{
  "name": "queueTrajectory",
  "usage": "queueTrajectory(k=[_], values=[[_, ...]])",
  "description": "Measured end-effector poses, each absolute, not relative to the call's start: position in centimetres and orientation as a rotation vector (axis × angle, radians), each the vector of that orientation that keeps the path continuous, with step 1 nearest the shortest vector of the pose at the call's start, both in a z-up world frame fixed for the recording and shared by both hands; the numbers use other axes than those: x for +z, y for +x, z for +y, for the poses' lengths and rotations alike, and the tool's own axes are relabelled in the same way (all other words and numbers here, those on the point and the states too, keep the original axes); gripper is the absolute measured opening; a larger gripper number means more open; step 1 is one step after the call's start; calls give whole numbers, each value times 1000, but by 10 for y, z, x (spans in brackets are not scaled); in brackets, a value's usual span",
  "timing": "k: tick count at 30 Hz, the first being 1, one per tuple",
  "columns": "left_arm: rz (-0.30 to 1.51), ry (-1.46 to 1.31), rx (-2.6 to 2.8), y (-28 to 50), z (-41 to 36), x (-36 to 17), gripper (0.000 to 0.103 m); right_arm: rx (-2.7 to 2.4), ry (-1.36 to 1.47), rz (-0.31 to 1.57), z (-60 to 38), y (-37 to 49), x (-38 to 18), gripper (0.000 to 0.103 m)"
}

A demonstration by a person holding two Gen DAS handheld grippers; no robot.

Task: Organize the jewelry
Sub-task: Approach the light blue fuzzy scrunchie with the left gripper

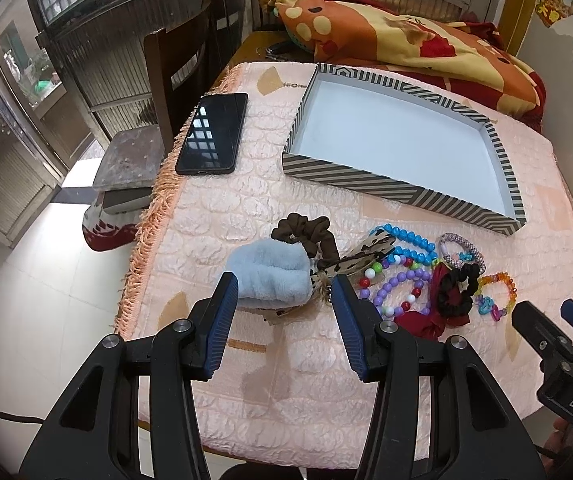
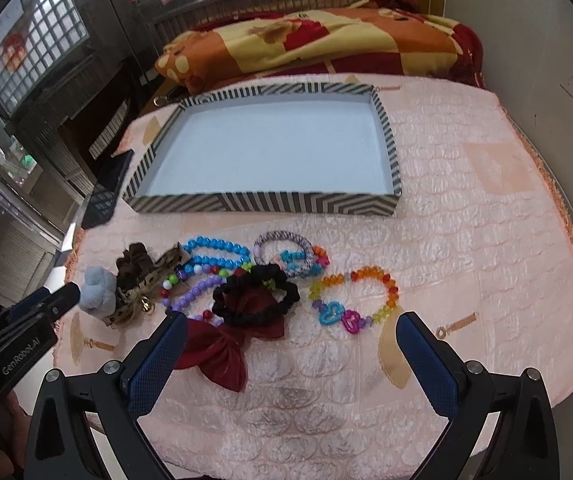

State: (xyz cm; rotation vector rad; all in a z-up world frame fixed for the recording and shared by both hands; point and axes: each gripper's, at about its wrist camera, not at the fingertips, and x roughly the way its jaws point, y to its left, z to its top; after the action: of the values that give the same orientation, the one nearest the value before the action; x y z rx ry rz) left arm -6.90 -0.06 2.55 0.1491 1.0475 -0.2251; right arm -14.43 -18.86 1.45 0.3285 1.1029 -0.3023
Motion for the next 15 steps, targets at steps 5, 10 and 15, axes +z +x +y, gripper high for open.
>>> queueTrajectory(k=[5,10,15], values=[[1052,151,-226,-70,-1,24,48,-305,294,1079,-185,-145,15,103],[1066,143,-227,-69,0,21,48,-304,280,1081,-182,-143,15,103],[1074,140,-227,-68,0,20,48,-308,262,1074,-180,-144,17,103]])
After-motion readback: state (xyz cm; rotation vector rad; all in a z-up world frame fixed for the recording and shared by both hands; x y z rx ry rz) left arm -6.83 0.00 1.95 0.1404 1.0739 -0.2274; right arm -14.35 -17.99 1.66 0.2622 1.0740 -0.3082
